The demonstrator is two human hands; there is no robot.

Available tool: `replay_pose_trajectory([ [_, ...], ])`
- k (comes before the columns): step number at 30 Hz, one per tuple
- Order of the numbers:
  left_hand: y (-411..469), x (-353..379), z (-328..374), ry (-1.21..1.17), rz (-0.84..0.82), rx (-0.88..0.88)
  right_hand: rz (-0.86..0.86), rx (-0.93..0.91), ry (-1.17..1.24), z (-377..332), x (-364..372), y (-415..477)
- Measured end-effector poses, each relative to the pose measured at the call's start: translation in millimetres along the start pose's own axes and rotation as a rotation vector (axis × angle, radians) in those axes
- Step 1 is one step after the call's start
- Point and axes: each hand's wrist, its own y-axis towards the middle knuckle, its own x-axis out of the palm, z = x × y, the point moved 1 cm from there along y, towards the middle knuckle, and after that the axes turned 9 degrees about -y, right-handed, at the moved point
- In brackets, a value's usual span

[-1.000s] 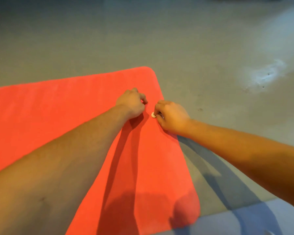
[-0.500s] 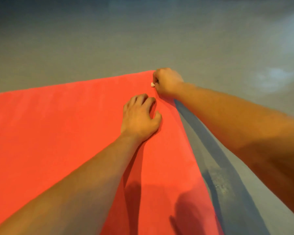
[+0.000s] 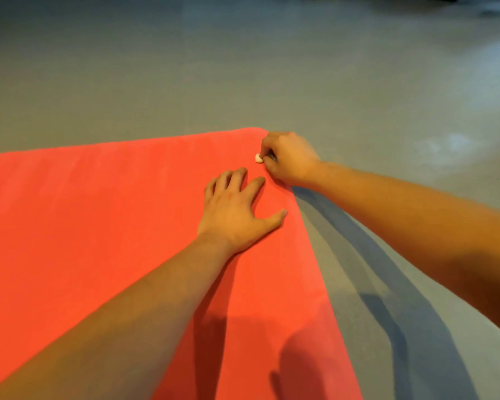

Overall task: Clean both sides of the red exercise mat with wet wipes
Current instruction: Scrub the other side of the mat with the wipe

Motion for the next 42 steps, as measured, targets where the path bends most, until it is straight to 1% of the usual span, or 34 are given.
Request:
replay_pose_trajectory([
  [4,0.1,-0.2,0.6,-0.002,0.023,0.004,0.010,0.113,0.006,5.4,3.7,41.1],
  [9,-0.5,-2.0,2.3,-0.001,0.034,-0.002,-0.023,0.166,-0.084,11.4,-0.1,79.6],
  [14,-0.3,-4.1,4.3,0.003,0.012,-0.006,-0.038,0.131,-0.061,7.8,-4.3,50.6],
  [19,-1.4,-3.0,3.7,0.012,0.007,-0.002,-0.014,0.031,-0.133,9.7,0.3,17.3],
  [23,-0.2,-2.0,3.0,0.012,0.015,0.000,-0.010,0.076,-0.135,15.4,-0.7,38.1],
  [27,1.0,-1.8,2.0,0.005,0.042,0.016,-0.048,0.126,-0.191,12.5,-9.5,61.6],
  [31,0.8,-2.0,1.7,0.007,0.033,0.016,-0.062,0.116,-0.157,8.3,-12.9,38.0],
  [37,0.6,-2.0,2.6,0.011,0.025,0.020,0.003,-0.004,-0.072,11.0,-13.6,-23.6],
  [39,1.4,-1.4,2.6,0.014,0.027,0.023,0.020,0.019,-0.057,12.8,-10.5,-20.3],
  [42,1.2,-0.9,1.6,0.008,0.030,0.022,0.020,0.085,-0.047,15.9,-2.6,11.2],
])
